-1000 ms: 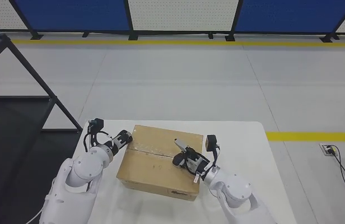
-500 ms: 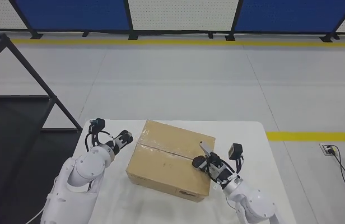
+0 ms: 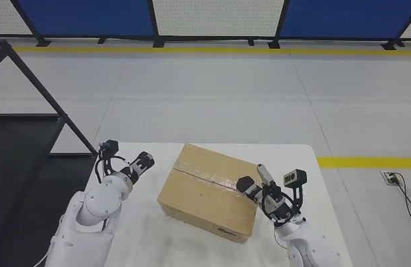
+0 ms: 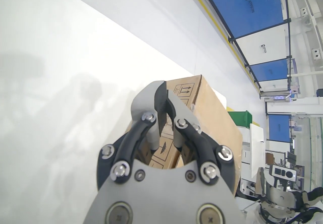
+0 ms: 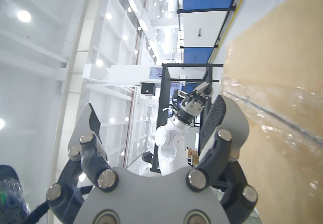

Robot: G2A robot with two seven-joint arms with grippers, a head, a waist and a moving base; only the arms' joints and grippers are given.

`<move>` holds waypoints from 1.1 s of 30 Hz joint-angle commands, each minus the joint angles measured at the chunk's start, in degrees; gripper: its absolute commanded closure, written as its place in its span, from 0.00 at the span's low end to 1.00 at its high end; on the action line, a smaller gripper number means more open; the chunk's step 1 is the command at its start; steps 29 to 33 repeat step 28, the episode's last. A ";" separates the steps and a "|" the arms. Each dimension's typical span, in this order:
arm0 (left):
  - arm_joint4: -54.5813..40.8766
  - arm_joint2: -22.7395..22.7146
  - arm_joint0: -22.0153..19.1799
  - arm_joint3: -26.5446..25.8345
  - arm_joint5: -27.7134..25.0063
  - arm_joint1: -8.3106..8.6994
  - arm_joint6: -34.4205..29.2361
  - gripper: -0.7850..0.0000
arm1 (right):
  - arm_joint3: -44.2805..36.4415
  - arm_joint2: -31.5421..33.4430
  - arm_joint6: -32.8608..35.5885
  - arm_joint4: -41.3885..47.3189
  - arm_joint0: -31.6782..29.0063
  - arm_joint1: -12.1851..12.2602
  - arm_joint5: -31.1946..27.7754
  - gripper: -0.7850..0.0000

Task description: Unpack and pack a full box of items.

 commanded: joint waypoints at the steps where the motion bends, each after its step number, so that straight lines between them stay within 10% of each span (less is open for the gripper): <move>1: -1.11 -1.43 1.22 -1.29 -0.40 0.07 1.88 1.00 | -1.03 0.88 -0.04 1.72 -0.98 0.06 -4.04 0.00; 4: -2.98 -3.77 3.36 -3.23 -0.83 0.12 5.30 1.00 | -2.60 2.32 -1.43 4.53 -2.72 0.06 -8.88 0.00; 5: -4.32 -4.47 4.04 -3.90 -1.19 0.09 6.05 0.86 | -2.98 2.68 -1.86 5.58 -3.26 0.06 -10.06 0.00; 6: -5.82 -5.35 4.71 -4.43 -1.48 0.07 6.84 0.62 | -3.33 3.10 -2.20 6.54 -3.70 0.06 -11.20 0.00; 7: -6.65 -6.07 5.35 -4.97 -1.67 0.07 7.70 0.00 | -3.52 3.52 -2.82 7.41 -4.08 0.04 -12.43 0.00; 12: -6.94 -6.41 5.81 -5.36 -1.92 0.08 8.18 0.00 | -3.54 4.20 -4.65 9.49 -4.75 -0.01 -14.62 0.00; 13: -6.99 -6.44 5.85 -5.40 -1.94 0.08 8.22 0.66 | -3.58 4.20 -4.64 9.56 -4.78 -0.01 -14.70 0.00; 23: -6.94 -6.41 5.81 -5.36 -1.92 0.08 8.17 0.06 | -3.54 4.20 -4.64 9.49 -4.75 -0.01 -14.62 0.00; 33: -6.94 -6.41 5.81 -5.36 -1.92 0.08 8.17 0.00 | -3.54 4.20 -4.64 9.49 -4.75 -0.01 -14.62 0.00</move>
